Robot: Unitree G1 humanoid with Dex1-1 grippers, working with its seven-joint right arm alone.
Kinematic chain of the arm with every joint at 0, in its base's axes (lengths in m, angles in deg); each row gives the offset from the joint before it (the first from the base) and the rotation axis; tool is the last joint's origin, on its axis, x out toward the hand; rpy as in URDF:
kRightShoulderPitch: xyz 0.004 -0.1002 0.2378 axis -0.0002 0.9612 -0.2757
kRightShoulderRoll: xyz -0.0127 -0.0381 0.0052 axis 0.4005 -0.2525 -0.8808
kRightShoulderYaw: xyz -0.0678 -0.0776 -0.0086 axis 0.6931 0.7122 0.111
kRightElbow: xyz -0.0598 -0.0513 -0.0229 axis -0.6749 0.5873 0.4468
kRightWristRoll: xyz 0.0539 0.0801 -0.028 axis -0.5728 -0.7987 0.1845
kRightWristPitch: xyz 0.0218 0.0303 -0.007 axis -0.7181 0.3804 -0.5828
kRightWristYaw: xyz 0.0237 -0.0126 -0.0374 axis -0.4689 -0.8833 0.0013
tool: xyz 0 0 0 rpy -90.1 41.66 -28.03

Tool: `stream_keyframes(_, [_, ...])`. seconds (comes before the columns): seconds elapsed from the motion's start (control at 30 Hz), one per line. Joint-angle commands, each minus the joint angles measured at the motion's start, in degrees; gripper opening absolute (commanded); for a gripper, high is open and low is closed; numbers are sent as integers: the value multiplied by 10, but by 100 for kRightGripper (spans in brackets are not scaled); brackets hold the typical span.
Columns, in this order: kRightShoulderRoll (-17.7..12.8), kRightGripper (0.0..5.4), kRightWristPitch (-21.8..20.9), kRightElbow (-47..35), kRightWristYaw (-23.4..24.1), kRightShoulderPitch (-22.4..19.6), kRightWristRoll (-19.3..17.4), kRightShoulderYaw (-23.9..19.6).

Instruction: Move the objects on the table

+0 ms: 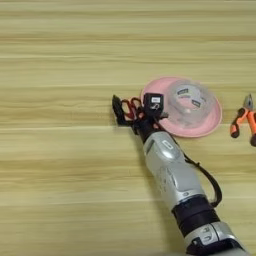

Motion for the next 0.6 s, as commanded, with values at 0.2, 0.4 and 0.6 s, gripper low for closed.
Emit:
stream_keyframes(0.2, [50,539,-83,-7,6,-29,39,8])
stream_keyframes(0.4, [55,539,-108,9,14,-36,56,8])
stream_keyframes(0.6, [53,539,-117,18,21,-43,60,6])
